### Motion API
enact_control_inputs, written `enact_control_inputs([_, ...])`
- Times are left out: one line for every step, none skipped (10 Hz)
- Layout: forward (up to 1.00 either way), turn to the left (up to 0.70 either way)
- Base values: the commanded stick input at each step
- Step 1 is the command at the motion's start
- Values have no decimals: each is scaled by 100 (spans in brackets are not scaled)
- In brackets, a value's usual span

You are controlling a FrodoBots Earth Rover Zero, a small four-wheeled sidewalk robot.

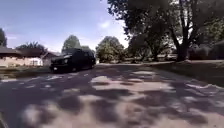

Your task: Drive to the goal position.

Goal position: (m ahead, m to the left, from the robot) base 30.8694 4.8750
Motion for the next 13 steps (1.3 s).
enact_control_inputs([70,-35])
enact_control_inputs([70,-35])
enact_control_inputs([70,-35])
enact_control_inputs([70,-35])
enact_control_inputs([70,-35])
enact_control_inputs([70,-35])
enact_control_inputs([70,-35])
enact_control_inputs([70,-35])
enact_control_inputs([70,-35])
enact_control_inputs([70,-26])
enact_control_inputs([70,-8])
enact_control_inputs([70,3])
enact_control_inputs([70,3])
